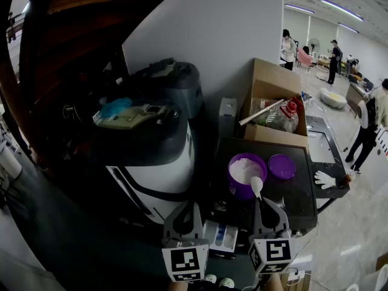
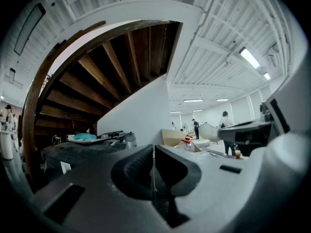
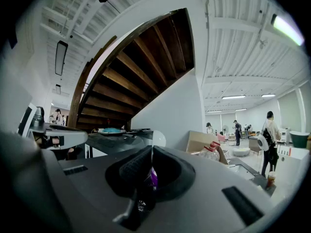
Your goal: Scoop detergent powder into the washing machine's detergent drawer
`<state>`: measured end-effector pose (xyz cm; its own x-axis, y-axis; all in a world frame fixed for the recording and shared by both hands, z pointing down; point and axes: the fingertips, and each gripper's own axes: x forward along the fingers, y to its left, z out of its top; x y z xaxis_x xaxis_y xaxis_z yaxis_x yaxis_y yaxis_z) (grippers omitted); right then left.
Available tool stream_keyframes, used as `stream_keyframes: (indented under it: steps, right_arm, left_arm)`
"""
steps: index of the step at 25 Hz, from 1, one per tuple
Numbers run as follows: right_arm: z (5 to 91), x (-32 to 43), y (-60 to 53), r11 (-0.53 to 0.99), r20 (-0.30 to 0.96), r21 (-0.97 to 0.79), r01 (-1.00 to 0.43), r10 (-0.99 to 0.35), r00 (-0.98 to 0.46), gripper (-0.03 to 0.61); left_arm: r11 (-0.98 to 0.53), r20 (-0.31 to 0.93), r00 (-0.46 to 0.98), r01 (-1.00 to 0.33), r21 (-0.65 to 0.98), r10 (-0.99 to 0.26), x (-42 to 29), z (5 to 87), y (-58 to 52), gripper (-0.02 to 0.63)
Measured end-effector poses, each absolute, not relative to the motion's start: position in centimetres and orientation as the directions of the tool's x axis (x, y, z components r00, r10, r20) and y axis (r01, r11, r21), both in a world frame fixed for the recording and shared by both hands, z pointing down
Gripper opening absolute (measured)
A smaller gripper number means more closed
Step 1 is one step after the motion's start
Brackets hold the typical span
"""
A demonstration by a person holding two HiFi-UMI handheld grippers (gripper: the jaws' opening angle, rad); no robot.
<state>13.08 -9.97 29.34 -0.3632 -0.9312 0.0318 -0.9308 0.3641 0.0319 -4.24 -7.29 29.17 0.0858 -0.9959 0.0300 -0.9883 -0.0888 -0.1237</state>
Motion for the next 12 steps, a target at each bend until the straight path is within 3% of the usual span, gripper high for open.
stream_keyframes:
  steps: [12]
  right_arm:
    - [29.55,12.71,-9.99,0.380,0.045,0.032,-0.924,-0.924,-0.379,0.020]
  left_arm:
    - [-0.096,0.028,0.093,-0.987,-0.132,-0.995,-4.02,29.30,-7.61,0.015]
